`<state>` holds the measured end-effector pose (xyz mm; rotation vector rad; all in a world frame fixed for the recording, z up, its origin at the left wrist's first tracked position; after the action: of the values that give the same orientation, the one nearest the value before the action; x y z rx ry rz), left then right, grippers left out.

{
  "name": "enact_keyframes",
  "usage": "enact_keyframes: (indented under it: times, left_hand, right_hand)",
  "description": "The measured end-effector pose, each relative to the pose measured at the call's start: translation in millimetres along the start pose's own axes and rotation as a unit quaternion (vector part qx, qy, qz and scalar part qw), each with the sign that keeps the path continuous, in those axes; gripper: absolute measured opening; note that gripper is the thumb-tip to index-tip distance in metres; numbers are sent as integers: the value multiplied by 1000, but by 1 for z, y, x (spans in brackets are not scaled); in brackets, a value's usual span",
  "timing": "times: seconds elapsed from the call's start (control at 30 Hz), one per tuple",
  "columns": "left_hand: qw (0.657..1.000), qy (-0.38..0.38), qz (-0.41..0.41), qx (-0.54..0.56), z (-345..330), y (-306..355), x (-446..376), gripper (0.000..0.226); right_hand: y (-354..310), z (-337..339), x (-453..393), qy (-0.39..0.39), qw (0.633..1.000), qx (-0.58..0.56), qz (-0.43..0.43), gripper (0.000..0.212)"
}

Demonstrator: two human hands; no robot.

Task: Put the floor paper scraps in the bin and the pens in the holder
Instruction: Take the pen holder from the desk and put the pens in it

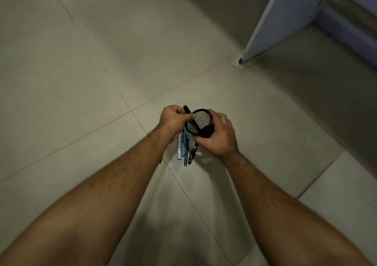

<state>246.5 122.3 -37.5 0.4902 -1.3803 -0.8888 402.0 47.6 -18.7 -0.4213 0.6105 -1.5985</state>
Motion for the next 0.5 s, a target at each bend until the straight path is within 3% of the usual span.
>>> enact_keyframes:
  times: [0.2,0.27,0.3,0.33,0.4,0.5]
  left_hand:
    - [999,-10,11,48,1,-11,-2,22]
    - [1000,29,4,9,21,-32,-3,11]
    - [996,59,-11,-62,32,-45,-2,11]
    - [981,85,-29,-174,41,-57,-2,11]
    - [899,92,-83,-420,49,-78,2,16]
    - [782,39,-193,-592,49,-92,10,31]
  right_hand:
    - [18,9,5,20,999,-16,-40,85]
    - [23,11,8,24,998,-14,-48,85]
    - [25,12,10,26,999,-13,-46,84]
    - [25,12,12,27,999,-13,-45,84]
    - [22,7,15,29,999,-21,-40,83]
    - [6,-1,13,33,999,-31,-15,81]
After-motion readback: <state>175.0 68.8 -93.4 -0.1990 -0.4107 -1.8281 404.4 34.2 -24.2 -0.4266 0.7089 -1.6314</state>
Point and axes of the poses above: each hand's wrist, its own x-axis away from the middle knuckle, its own z-axis out of the back of the hand, y = z × x, the point moved 7 cm from there along -x, towards the middle knuckle, and after that the axes turned 9 degrees about z, right-handed, at the moved point
